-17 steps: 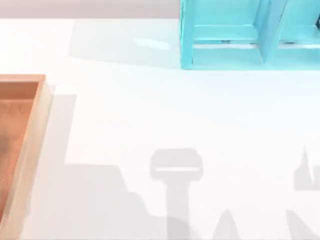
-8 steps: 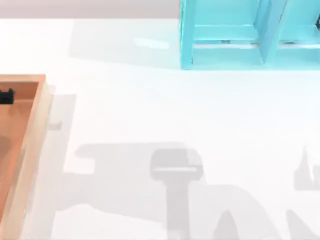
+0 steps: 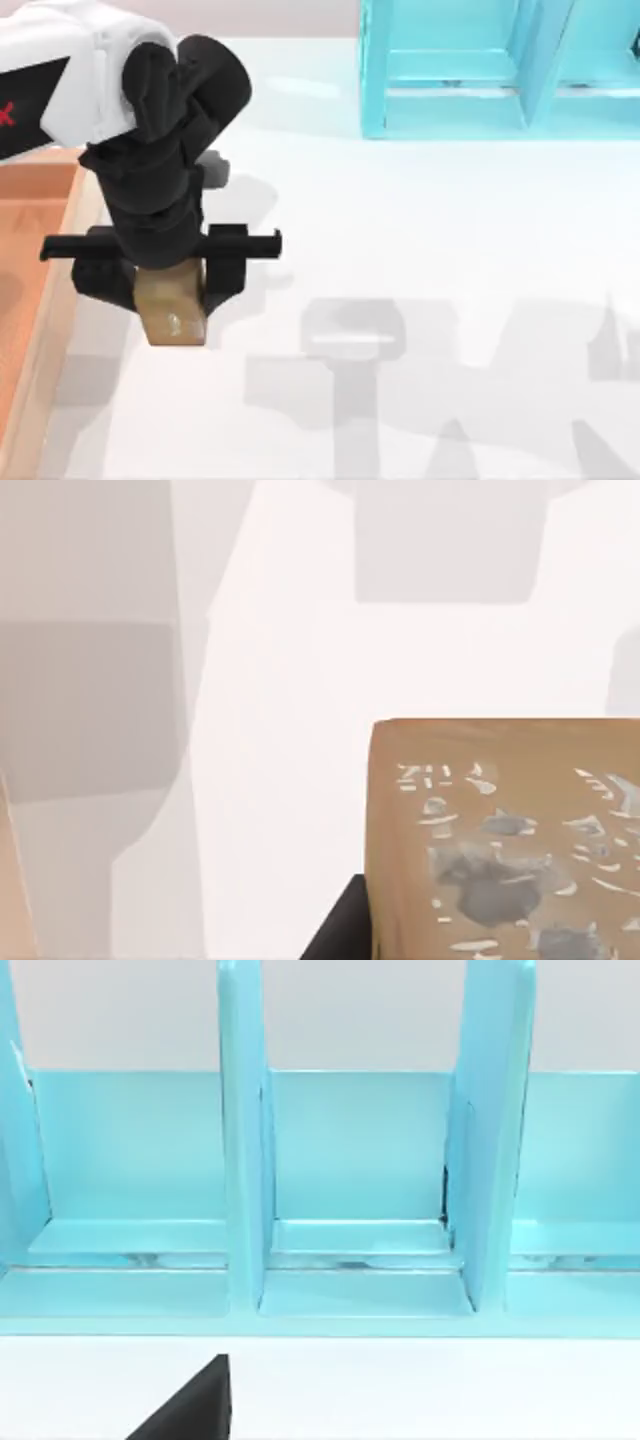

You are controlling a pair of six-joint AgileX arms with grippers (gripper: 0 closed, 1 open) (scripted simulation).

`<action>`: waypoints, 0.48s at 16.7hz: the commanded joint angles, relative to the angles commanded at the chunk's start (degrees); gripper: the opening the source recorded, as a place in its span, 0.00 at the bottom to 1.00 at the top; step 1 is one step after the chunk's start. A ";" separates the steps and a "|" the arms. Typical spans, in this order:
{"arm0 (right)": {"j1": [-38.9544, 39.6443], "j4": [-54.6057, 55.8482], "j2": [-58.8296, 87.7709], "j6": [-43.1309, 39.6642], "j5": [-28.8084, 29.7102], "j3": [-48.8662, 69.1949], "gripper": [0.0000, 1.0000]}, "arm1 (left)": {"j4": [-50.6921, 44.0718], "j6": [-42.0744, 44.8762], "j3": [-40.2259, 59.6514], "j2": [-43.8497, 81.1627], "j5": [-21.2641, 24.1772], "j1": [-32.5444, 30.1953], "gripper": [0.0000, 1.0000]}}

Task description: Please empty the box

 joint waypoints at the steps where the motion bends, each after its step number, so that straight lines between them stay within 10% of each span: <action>1: 0.00 0.00 0.00 0.00 0.00 0.00 1.00 | 1.16 -4.10 -0.54 0.51 0.01 -4.12 0.00; 8: 0.00 0.00 0.00 0.00 0.00 0.00 1.00 | 7.46 -24.30 -3.65 2.23 -0.05 -24.43 0.00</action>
